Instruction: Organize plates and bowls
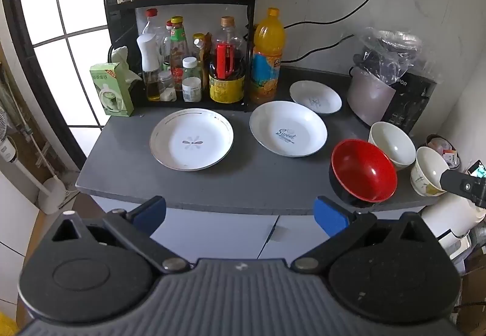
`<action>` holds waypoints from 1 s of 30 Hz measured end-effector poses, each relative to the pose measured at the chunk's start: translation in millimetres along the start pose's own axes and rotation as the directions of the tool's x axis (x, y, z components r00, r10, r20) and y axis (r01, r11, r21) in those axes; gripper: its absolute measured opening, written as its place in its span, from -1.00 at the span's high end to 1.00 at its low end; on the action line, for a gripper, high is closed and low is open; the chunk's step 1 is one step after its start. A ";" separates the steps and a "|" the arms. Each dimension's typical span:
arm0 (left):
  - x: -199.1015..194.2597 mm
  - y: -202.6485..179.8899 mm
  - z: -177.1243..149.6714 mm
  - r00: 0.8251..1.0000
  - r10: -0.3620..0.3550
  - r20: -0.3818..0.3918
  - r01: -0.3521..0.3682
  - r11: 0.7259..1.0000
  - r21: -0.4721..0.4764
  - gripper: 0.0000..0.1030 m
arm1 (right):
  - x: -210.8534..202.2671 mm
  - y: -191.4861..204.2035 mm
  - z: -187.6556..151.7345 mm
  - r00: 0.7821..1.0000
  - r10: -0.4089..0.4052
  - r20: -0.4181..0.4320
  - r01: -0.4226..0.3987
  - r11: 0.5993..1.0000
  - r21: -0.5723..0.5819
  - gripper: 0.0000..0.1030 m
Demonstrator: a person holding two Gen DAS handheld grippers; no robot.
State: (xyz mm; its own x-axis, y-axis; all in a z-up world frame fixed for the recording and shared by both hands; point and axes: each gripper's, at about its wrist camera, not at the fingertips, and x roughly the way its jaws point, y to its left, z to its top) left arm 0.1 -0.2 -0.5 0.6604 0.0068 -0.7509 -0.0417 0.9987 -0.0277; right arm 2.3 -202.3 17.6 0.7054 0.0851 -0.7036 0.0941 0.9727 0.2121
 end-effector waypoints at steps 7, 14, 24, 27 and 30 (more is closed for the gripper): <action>2.7 -7.6 -1.9 1.000 0.008 -0.024 -0.008 1.000 -0.002 -0.99 | 1.6 -8.9 15.0 1.000 -0.008 -0.005 0.008 1.000 0.007 -1.00; 4.6 -16.7 5.9 0.999 -0.050 0.012 0.049 0.998 0.027 -0.99 | -0.3 -8.8 6.4 0.999 -0.026 0.020 0.026 1.000 0.004 -1.00; -0.6 -23.0 5.4 0.997 -0.062 0.038 0.061 0.998 0.031 -0.99 | -4.7 -9.4 7.7 0.999 -0.039 0.032 0.039 0.999 -0.006 -1.00; -1.0 -21.8 5.1 0.997 -0.060 0.040 0.059 0.998 0.024 -0.99 | -6.4 -8.8 7.4 0.999 -0.030 0.029 0.029 1.000 0.004 -1.00; -0.8 -20.5 5.1 0.997 -0.062 0.037 0.061 0.998 0.027 -0.99 | -6.9 -9.5 8.3 0.999 -0.032 0.032 0.032 0.999 0.006 -1.00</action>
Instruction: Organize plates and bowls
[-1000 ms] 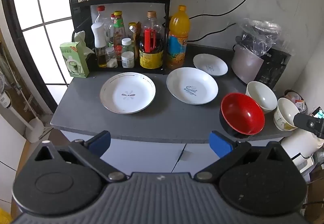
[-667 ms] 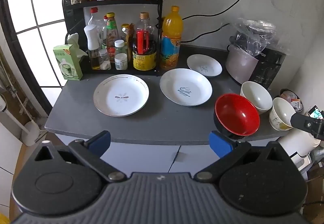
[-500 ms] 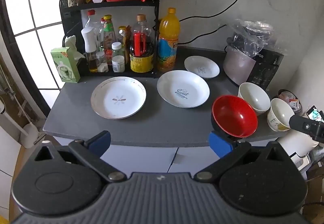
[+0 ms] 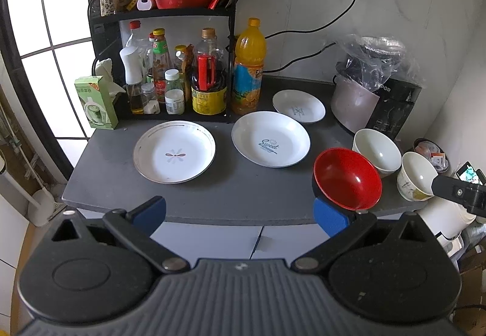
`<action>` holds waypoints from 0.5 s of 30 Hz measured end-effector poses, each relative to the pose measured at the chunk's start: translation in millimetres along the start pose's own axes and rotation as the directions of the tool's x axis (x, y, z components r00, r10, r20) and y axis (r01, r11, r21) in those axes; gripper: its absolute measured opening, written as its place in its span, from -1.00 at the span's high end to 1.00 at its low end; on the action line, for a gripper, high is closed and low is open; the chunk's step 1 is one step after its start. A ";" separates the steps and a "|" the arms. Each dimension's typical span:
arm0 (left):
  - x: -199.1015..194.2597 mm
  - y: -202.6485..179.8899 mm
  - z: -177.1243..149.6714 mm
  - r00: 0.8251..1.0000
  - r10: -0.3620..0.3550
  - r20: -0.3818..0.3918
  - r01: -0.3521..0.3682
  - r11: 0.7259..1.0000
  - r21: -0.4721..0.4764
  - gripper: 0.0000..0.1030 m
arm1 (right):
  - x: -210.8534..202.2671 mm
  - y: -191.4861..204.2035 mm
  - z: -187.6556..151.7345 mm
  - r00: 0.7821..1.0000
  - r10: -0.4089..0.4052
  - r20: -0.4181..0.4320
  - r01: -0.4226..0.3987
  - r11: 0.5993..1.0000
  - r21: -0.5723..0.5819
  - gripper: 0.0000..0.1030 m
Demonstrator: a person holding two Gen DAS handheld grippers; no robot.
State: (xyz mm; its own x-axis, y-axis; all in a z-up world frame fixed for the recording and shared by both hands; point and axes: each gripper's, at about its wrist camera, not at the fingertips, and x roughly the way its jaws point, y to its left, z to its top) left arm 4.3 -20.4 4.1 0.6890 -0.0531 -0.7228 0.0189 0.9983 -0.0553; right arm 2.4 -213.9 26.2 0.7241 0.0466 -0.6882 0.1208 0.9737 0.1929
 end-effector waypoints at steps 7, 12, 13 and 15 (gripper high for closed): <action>-0.1 -5.2 -1.6 1.000 -0.017 -0.006 0.017 1.000 0.024 -0.99 | 0.5 -0.3 -1.7 1.000 -0.008 0.000 0.008 1.000 0.001 -1.00; 1.1 -3.8 0.7 1.000 -0.014 -0.003 0.014 1.000 0.017 -0.99 | 0.9 0.3 -2.2 1.000 -0.012 0.002 0.012 1.000 0.002 -1.00; 1.5 -3.1 1.0 1.000 -0.012 -0.004 0.012 1.000 0.014 -0.99 | 1.2 0.3 -2.0 1.000 -0.011 0.001 0.011 1.000 0.004 -1.00; 2.1 -2.6 1.5 1.000 -0.013 -0.005 0.013 1.000 0.013 -0.99 | 1.2 0.5 -2.3 1.000 -0.013 0.002 0.013 1.000 0.002 -1.00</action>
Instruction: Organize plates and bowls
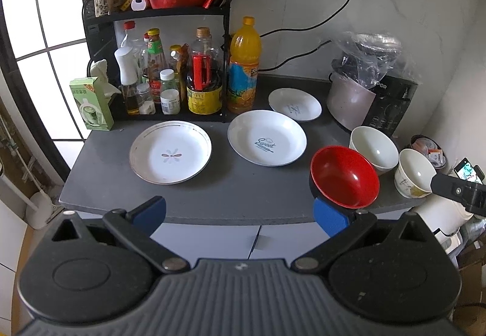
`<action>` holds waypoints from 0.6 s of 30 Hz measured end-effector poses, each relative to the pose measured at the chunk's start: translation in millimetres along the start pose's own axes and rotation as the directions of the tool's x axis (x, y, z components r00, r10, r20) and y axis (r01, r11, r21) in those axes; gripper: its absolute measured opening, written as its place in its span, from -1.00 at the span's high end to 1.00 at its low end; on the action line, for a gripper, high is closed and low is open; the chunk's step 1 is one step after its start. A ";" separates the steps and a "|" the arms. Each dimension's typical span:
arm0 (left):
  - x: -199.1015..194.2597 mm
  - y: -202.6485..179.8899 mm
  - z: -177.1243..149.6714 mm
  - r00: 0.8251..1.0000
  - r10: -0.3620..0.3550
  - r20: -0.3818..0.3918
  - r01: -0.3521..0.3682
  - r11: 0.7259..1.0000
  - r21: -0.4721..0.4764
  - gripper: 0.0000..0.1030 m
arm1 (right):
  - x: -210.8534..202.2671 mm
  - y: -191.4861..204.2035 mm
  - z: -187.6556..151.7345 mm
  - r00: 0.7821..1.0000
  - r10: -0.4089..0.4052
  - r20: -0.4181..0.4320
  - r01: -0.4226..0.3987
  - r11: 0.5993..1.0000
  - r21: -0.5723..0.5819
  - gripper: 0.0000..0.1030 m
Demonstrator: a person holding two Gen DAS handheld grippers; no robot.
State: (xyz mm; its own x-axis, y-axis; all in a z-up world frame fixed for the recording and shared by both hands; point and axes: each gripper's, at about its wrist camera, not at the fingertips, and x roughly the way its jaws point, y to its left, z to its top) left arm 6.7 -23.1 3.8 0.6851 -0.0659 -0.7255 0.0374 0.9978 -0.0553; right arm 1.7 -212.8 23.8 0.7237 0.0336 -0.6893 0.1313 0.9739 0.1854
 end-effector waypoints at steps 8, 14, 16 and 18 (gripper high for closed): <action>0.3 3.0 1.9 1.000 0.001 0.004 -0.001 1.000 -0.003 -0.99 | 1.1 0.2 0.2 1.000 0.003 0.005 -0.003 1.000 -0.002 -1.00; 0.6 6.7 3.3 1.000 0.003 0.003 -0.003 1.000 -0.003 -0.99 | 2.2 3.2 1.0 1.000 0.006 0.004 -0.006 1.000 -0.006 -1.00; 0.8 8.9 3.7 1.000 0.001 0.001 -0.001 1.000 -0.005 -0.99 | 2.4 7.6 1.9 1.000 0.002 0.002 -0.002 1.000 -0.012 -1.00; 0.8 10.4 3.5 1.000 0.003 0.000 -0.003 1.000 -0.007 -0.99 | 3.3 8.3 2.5 1.000 0.004 -0.001 -0.004 1.000 -0.011 -1.00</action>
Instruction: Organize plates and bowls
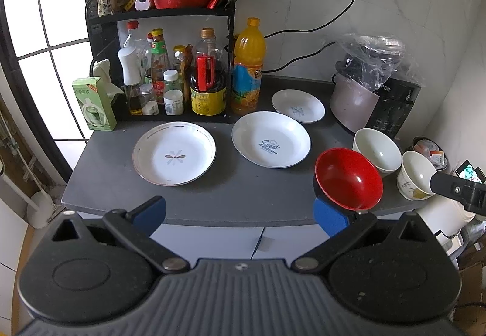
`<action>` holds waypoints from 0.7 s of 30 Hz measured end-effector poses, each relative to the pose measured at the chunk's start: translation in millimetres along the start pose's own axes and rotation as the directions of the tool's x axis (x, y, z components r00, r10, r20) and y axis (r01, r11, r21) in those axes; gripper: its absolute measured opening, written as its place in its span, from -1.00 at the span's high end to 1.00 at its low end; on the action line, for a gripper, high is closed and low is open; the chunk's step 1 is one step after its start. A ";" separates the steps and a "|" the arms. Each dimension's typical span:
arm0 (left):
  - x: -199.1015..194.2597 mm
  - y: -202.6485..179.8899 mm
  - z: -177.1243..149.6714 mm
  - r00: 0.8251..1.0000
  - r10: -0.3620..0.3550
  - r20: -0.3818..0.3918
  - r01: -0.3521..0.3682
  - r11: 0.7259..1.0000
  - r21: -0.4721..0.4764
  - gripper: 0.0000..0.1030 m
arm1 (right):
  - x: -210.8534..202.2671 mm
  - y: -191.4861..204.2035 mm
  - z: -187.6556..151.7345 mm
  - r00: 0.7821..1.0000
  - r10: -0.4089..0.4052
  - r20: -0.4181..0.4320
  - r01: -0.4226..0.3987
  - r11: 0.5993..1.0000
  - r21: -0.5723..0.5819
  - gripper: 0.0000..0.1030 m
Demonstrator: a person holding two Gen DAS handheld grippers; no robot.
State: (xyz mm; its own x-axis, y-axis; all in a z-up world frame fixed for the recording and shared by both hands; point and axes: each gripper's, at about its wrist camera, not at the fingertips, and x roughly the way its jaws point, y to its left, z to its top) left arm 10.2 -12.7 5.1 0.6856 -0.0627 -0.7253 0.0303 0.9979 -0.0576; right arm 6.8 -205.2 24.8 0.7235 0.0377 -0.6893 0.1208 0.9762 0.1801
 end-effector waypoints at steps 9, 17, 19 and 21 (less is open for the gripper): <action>-0.8 3.9 0.1 1.000 0.000 0.003 0.000 1.000 -0.002 -0.99 | 0.6 -0.4 0.5 1.000 0.002 -0.001 -0.002 1.000 0.002 -1.00; -0.3 5.6 1.6 1.000 0.001 0.002 -0.001 1.000 -0.001 -0.99 | 1.4 0.8 1.0 1.000 0.001 -0.004 -0.001 1.000 0.006 -1.00; -0.4 5.7 1.5 1.000 0.002 0.001 -0.002 1.000 0.000 -0.99 | 1.4 0.7 0.0 1.000 0.002 -0.004 -0.002 1.000 0.007 -1.00; -0.3 6.7 1.3 1.000 0.006 0.002 -0.006 1.000 0.001 -0.99 | 1.7 1.3 -0.2 1.000 0.008 -0.003 -0.008 1.000 0.005 -1.00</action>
State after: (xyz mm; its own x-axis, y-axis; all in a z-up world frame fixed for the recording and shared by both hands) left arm 11.1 -6.0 5.8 0.6870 -0.0565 -0.7245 0.0270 0.9983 -0.0523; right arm 8.1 -203.8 23.7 0.7226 0.0458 -0.6898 0.1189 0.9747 0.1893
